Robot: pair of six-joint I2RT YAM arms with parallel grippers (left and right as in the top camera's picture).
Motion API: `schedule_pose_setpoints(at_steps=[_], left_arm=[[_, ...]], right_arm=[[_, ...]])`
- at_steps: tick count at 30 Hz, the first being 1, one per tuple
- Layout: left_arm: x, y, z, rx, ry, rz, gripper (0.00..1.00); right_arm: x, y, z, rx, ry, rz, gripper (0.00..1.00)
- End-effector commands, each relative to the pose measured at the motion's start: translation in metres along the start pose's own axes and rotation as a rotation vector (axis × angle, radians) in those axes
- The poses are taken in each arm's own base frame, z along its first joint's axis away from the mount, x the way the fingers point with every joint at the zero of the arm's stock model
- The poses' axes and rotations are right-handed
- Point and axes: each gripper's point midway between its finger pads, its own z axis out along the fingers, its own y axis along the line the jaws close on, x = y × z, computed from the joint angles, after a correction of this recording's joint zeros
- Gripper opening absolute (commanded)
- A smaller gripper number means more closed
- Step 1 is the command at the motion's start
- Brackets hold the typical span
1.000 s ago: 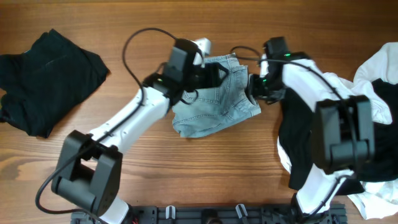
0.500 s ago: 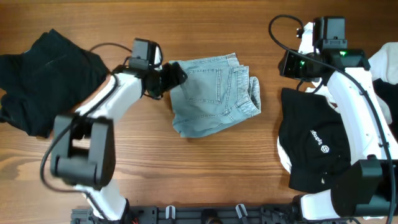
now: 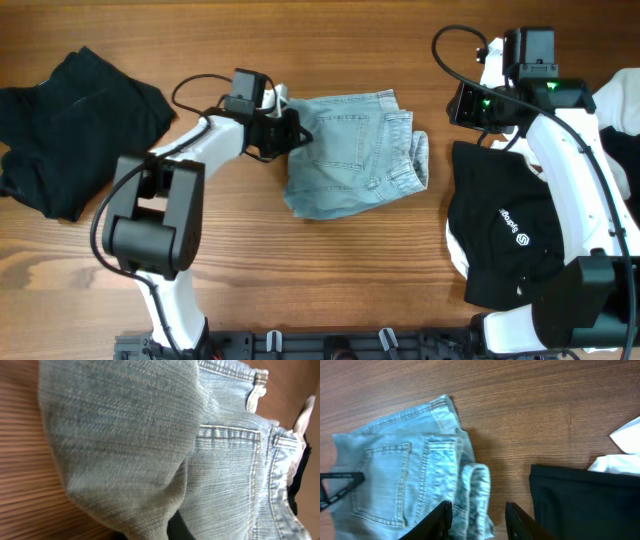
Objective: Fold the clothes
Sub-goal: 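Lift the folded shorts with the left gripper and place them on the black garment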
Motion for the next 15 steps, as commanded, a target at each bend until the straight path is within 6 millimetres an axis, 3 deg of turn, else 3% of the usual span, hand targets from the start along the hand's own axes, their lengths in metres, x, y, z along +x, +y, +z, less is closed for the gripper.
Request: schedule_pose_setpoints(at_steps=[1,4,6,8,11,12,15], left_arm=[[-0.079,-0.002,-0.095,-0.017,-0.277,0.068,0.04],[-0.127,0.030,-0.196,-0.092,-0.520,-0.001,0.04],[-0.147,0.056,-0.266,-0.115,-0.682,-0.041,0.04],[-0.156,0.085,-0.322,-0.146,-0.812,-0.079,0.04],[-0.148,0.140,-0.379,-0.212,-0.914,-0.191,0.04],[-0.139,0.163,-0.391,-0.235,-0.922,-0.251,0.04],[-0.122,0.199,-0.408,-0.277,-0.932,-0.354,0.04]], right_arm=[[-0.002,0.004,0.000,-0.018,0.000,-0.020,0.40],[-0.002,0.004,0.000,-0.018,0.001,-0.019,0.39],[-0.002,0.004,0.000,-0.018,0.001,-0.019,0.40],[-0.002,0.004,0.000,-0.018,0.000,-0.018,0.40],[-0.002,0.004,0.000,-0.017,0.000,0.006,0.40],[-0.003,0.004,0.000,-0.018,-0.003,0.006,0.40],[-0.003,0.005,0.000,-0.020,-0.007,0.006,0.40]])
